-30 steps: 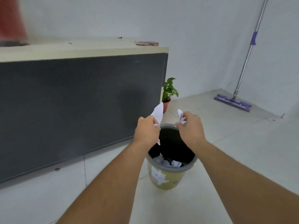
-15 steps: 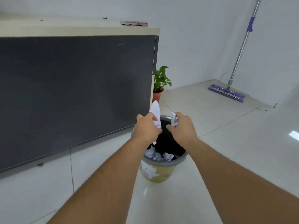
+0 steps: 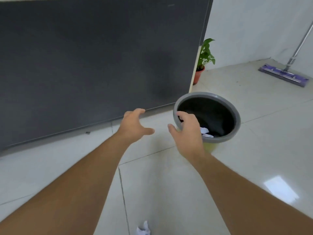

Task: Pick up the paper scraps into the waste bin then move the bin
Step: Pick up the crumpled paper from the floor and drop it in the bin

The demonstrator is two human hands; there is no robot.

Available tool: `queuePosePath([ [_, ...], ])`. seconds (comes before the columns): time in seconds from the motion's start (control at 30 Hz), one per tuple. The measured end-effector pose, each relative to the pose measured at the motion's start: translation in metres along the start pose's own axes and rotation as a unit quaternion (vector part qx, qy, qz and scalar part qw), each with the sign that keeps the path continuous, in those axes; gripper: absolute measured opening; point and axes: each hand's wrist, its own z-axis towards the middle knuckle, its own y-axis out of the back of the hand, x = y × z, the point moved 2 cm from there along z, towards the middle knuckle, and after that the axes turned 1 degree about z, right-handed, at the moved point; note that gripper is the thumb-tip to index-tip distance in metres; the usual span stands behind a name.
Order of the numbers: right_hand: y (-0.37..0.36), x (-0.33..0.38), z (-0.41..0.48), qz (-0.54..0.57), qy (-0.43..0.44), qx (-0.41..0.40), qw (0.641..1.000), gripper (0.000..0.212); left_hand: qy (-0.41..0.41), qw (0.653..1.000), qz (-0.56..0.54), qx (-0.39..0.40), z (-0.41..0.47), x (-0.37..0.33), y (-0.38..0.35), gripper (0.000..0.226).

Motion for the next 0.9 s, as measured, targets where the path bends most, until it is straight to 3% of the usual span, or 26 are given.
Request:
queuePosePath([
  [0.17, -0.086, 0.001, -0.082, -0.023, 0.032, 0.138, 0.99, 0.05, 0.11, 0.992, 0.054, 0.028, -0.068, 0.154, 0.026, 0.091],
  [0.37, -0.159, -0.046, -0.186, -0.07, -0.056, 0.309, 0.947, 0.067, 0.203, 0.949, 0.194, 0.141, -0.157, 0.31, 0.007, 0.123],
  [0.63, -0.187, -0.095, -0.266, -0.155, -0.104, 0.415, 0.89, 0.092, 0.186, 0.917, 0.259, 0.239, -0.208, 0.345, -0.049, 0.134],
  [0.77, -0.194, -0.103, -0.278, -0.189, -0.1, 0.402, 0.89, 0.069, 0.157, 0.911, 0.327, 0.195, -0.214, 0.343, -0.077, 0.116],
  [0.83, -0.197, -0.106, -0.277, -0.182, -0.099, 0.375, 0.903, 0.056, 0.155, 0.912, 0.335, 0.179, -0.212, 0.348, -0.083, 0.097],
  [0.9, -0.199, -0.107, -0.274, -0.181, -0.094, 0.36, 0.91, 0.046, 0.102, 0.929, 0.328, 0.141, -0.207, 0.349, -0.085, 0.066],
])
